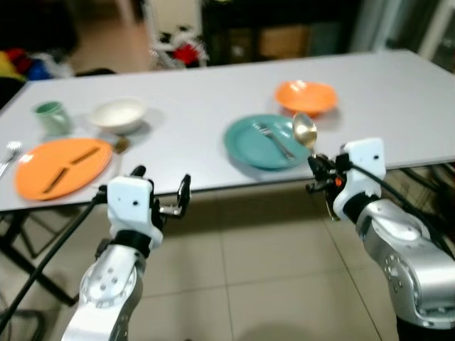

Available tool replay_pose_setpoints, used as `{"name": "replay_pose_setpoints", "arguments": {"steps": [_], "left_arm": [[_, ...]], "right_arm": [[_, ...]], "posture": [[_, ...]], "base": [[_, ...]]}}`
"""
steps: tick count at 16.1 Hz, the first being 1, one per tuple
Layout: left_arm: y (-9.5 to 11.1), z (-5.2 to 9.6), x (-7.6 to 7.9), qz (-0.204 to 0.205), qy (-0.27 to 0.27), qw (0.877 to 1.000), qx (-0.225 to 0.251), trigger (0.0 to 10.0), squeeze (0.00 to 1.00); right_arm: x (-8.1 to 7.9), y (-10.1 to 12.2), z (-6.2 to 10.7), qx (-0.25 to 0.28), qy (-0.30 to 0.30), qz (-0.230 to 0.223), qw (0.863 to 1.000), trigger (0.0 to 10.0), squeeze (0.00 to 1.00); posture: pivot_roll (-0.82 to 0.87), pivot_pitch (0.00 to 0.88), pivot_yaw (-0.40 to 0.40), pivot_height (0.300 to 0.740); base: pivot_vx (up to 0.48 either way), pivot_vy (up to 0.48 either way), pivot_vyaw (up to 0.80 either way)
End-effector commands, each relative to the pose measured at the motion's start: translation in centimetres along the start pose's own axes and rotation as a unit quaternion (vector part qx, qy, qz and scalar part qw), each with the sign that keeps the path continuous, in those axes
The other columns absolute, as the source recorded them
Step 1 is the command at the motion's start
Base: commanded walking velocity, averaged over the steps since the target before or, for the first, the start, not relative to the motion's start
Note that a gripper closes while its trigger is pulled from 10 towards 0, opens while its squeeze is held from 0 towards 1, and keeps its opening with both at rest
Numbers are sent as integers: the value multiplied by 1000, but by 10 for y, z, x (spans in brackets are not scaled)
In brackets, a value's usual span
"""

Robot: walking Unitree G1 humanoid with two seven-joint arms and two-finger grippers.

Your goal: Setting the table

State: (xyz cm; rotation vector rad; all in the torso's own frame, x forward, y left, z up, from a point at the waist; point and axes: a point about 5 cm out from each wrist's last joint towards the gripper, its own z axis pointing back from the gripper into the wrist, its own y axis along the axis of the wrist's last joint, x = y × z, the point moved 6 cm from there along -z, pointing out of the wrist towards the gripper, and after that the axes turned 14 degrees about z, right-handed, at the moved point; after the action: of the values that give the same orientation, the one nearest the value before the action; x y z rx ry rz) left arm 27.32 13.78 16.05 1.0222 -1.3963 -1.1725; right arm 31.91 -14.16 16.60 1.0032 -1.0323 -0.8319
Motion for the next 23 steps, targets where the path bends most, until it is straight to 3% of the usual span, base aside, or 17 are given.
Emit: {"name": "replay_pose_setpoints", "arguments": {"steps": [1, 10, 20, 23], "left_arm": [[0, 1, -5, -11, 6, 1000, -4, 10000, 0], [-6, 4, 0, -12, -13, 1000, -20, 10000, 0], [-8, 2, 7, -10, -38, 999, -32, 10000, 0], [-17, 7, 26, 1, -103, 992, -67, 10000, 0]], "right_arm": [[-6, 5, -3, 8, 13, 0, 1000, 10000, 0], [-5, -16, -12, -50, 30, 33, 998, 10000, 0], [-4, -32, -38, -97, 45, 46, 993, 10000, 0], [-3, -38, -47, -118, 60, 59, 989, 10000, 0]], "posture": [[-92, 0, 29, 740], [-87, 0, 31, 740], [-89, 0, 43, 740], [-77, 0, 38, 740]], "base": [[368, 0, 0], [364, 0, 0], [365, 0, 0], [85, 0, 0]]}}
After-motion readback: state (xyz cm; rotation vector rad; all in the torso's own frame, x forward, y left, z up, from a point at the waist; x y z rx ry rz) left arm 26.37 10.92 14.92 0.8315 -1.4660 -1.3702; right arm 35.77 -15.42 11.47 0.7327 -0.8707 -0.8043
